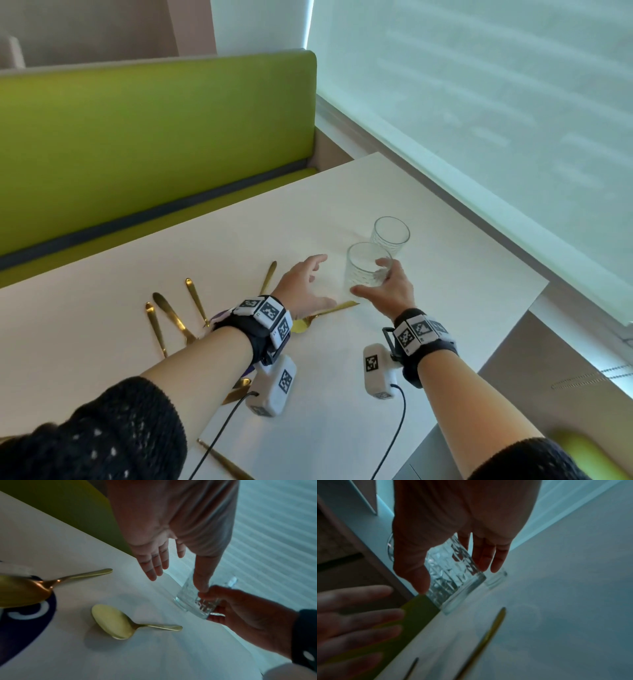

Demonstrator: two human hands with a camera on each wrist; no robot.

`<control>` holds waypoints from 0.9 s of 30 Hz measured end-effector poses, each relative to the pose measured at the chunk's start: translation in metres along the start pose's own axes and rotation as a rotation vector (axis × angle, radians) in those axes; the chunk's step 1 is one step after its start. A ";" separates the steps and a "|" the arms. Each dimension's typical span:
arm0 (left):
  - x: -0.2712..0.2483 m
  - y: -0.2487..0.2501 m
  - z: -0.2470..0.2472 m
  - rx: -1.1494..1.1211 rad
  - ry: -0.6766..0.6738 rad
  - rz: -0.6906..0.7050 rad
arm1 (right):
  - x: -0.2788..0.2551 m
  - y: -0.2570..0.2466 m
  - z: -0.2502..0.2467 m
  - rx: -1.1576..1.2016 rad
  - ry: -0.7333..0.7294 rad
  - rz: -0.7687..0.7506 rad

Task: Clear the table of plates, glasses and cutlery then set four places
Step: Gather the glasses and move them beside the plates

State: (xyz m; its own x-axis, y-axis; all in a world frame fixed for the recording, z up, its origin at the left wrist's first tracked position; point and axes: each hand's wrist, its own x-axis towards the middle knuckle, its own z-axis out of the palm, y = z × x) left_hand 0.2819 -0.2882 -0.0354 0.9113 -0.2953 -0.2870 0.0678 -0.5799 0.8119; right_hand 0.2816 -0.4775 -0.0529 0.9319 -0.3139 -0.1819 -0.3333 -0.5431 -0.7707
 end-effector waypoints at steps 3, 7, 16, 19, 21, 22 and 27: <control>0.007 0.002 0.005 -0.064 -0.044 -0.001 | 0.003 -0.017 0.008 0.065 -0.167 -0.038; 0.012 -0.003 0.005 -0.134 -0.013 -0.038 | 0.005 -0.029 0.018 0.211 -0.371 -0.036; 0.019 -0.015 -0.008 -0.243 0.107 -0.152 | 0.029 -0.028 0.015 -0.025 -0.558 0.020; 0.022 -0.020 -0.020 -0.240 0.203 -0.176 | 0.051 -0.008 0.000 -0.166 -0.347 0.203; 0.024 -0.024 -0.028 -0.262 0.264 -0.188 | 0.061 0.003 -0.013 -0.252 -0.180 0.297; 0.024 -0.024 -0.033 -0.278 0.286 -0.198 | 0.065 0.007 -0.017 -0.246 -0.101 0.342; 0.024 -0.033 -0.046 -0.333 0.344 -0.219 | 0.085 0.016 -0.013 -0.031 0.111 0.400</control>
State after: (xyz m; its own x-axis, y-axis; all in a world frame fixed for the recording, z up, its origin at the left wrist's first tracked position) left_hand 0.3200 -0.2415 -0.0454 0.9381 0.1047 -0.3301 0.3462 -0.3108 0.8852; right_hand 0.3535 -0.5233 -0.0725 0.7072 -0.5864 -0.3950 -0.6720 -0.3839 -0.6333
